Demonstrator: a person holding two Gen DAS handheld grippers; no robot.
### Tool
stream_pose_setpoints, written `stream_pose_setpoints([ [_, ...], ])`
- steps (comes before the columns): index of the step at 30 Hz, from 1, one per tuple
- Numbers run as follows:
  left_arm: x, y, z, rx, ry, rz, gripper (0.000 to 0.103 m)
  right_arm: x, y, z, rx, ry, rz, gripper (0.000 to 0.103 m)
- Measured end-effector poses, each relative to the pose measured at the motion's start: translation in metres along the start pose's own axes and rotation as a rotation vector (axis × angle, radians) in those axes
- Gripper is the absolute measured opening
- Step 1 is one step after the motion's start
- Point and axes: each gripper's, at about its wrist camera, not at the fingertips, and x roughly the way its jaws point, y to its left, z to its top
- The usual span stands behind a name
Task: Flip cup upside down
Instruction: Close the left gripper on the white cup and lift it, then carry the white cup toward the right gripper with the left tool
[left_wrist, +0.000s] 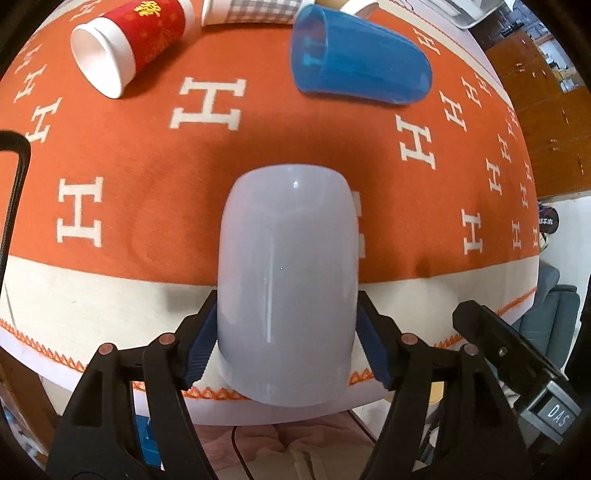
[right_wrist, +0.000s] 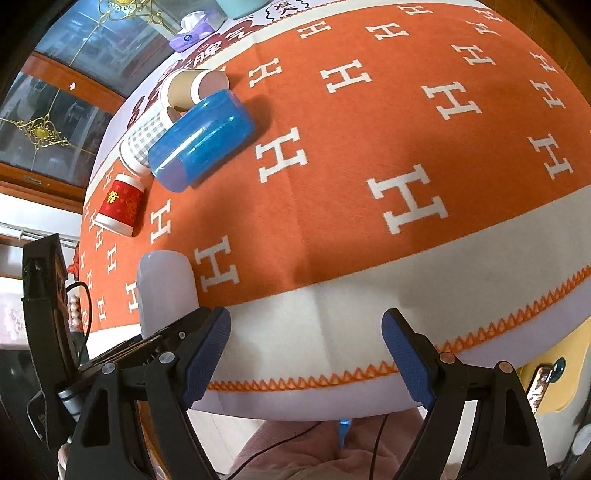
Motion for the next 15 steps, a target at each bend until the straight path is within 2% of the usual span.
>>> stream_pose_setpoints([
  [3,0.000,-0.009,-0.002,0.031,-0.003,0.030,0.074,-0.002,-0.003,0.000,-0.002,-0.001,0.000,0.086],
  [6,-0.004,-0.015,-0.004,0.048,-0.009,0.029,0.080,-0.005,-0.005,0.000,-0.003,-0.004,0.002,0.086],
  [15,-0.020,-0.015,-0.004,0.064,-0.022,0.018,0.081,-0.011,-0.008,-0.002,-0.004,-0.017,0.005,0.086],
])
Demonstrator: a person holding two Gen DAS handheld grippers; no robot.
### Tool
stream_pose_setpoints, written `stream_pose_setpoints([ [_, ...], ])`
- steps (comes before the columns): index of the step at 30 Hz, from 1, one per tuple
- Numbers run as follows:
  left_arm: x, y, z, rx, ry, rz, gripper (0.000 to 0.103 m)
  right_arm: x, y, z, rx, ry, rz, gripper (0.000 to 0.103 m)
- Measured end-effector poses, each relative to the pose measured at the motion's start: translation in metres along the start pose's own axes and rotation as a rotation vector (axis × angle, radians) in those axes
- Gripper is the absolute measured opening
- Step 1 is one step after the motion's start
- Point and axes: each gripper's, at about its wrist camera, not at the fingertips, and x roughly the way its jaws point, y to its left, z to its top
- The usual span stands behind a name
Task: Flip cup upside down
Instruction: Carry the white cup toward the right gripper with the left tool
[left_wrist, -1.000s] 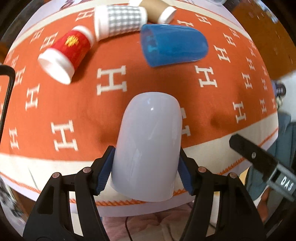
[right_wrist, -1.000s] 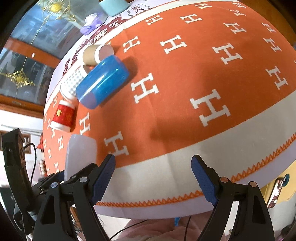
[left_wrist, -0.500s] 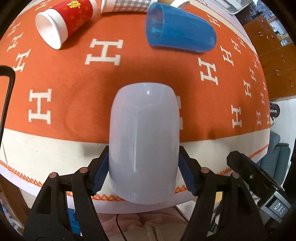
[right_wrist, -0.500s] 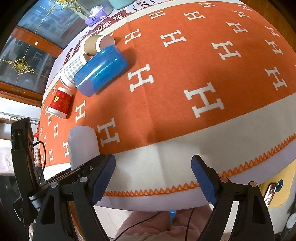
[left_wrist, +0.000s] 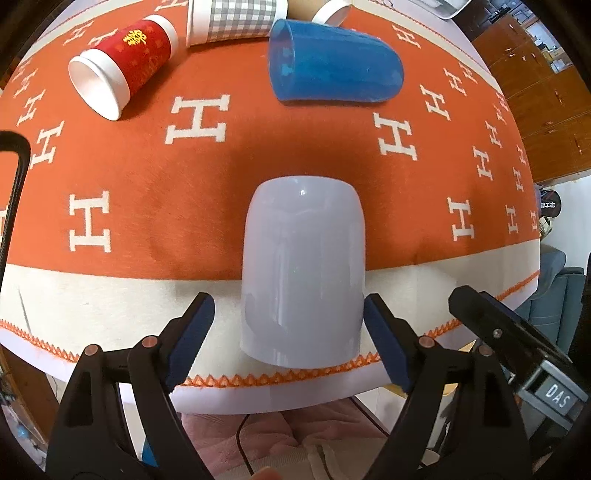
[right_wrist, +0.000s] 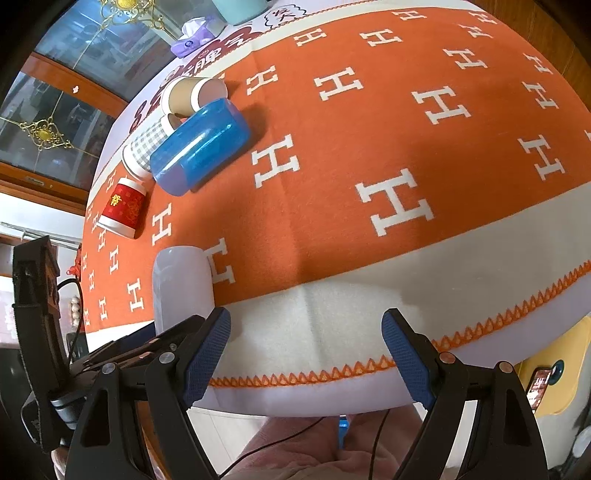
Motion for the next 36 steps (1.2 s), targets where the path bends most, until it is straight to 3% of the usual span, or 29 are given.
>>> stream_pose_setpoints([
  [28,-0.039,0.023,-0.010,0.022,-0.069,-0.013,0.080,-0.006,0.026,-0.001,-0.052,-0.006,0.030,0.086],
  [36,-0.081,0.035,-0.021,0.042,-0.176,0.031,0.080,-0.007,0.035,0.006,-0.062,0.035,0.098,0.086],
])
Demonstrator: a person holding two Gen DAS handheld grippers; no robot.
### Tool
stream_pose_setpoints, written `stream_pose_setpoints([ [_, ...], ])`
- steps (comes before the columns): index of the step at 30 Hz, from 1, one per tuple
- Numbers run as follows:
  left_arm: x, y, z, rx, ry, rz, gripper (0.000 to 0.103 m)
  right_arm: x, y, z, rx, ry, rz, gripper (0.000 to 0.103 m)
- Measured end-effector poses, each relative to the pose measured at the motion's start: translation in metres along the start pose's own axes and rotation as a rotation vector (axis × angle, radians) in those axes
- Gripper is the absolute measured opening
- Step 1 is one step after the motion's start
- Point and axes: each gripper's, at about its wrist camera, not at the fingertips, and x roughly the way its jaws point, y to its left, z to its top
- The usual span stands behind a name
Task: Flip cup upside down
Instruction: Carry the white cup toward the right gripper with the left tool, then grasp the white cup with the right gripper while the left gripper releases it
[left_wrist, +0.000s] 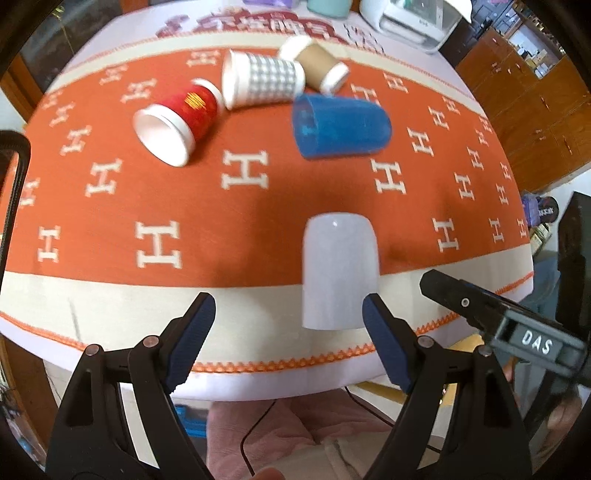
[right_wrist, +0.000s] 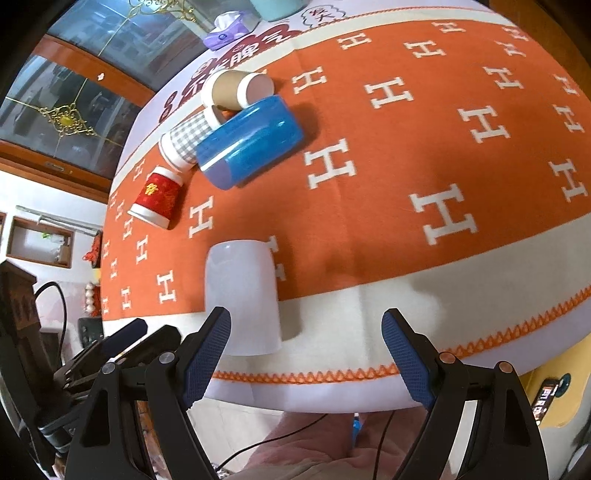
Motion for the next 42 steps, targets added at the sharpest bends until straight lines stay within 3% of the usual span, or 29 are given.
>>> stream_pose_setpoints([
  [5,-0.013,0.014,0.000,-0.027,-0.044,0.030,0.077,0.011,0.007,0.006,-0.009,0.065,0.084,0.085],
  [7,-0.011,0.020,-0.001,-0.041,-0.040,0.032,0.066,0.017,0.010,0.010,-0.005,0.096,0.115,0.085],
  [10,-0.002,0.029,-0.003,-0.068,-0.018,0.020,0.062,0.025,0.014,0.015,-0.008,0.122,0.138,0.084],
  [27,0.034,0.056,0.011,-0.108,-0.010,0.007,0.062,0.092,0.026,0.042,-0.050,0.264,0.159,0.083],
  [33,0.041,0.060,0.022,-0.089,-0.013,0.021,0.062,0.100,0.030,0.049,-0.049,0.267,0.173,0.082],
  [38,0.040,0.059,0.029,-0.070,-0.065,0.041,0.062,0.103,0.031,0.053,-0.055,0.287,0.193,0.064],
  [42,0.041,0.055,0.033,-0.034,-0.083,0.049,0.062,0.103,0.035,0.052,-0.072,0.284,0.188,0.064],
])
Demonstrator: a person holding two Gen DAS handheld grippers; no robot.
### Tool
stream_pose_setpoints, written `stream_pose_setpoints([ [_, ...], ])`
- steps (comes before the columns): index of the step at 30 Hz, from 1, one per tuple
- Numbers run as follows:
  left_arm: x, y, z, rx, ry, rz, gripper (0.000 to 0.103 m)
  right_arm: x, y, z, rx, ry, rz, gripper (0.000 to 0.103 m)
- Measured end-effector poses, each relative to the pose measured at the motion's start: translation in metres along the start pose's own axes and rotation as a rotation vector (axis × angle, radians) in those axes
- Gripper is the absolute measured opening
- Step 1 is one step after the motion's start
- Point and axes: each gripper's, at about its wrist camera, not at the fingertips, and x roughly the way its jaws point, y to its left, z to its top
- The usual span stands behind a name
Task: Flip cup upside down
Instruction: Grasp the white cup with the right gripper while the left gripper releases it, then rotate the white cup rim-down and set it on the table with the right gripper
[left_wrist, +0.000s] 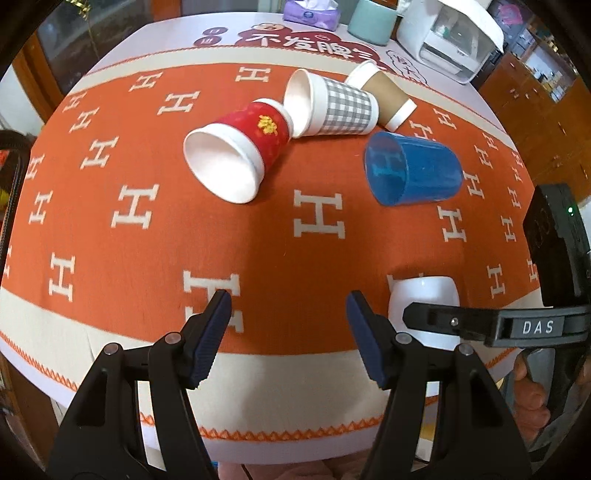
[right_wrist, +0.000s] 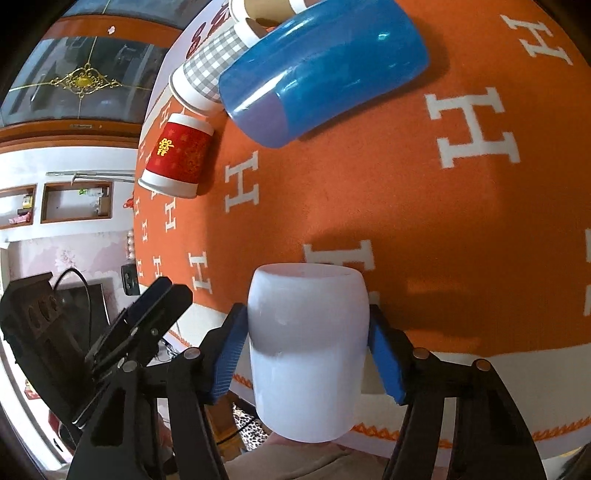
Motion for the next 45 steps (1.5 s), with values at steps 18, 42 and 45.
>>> stream_pose_setpoints([
  [18,0.009,-0.014,0.008,0.000,0.024,0.005,0.062,-0.045,0.052,-0.033,-0.447,-0.561,-0.162,0.064],
  [42,0.009,-0.016,-0.019,-0.019,-0.008,0.069,0.059,-0.018,0.042,-0.105,-0.663,-0.570,-0.236,0.066],
  [45,0.009,-0.016,-0.019,-0.020,-0.005,0.070,0.059,-0.020,0.041,-0.104,-0.639,-0.560,-0.232,0.080],
])
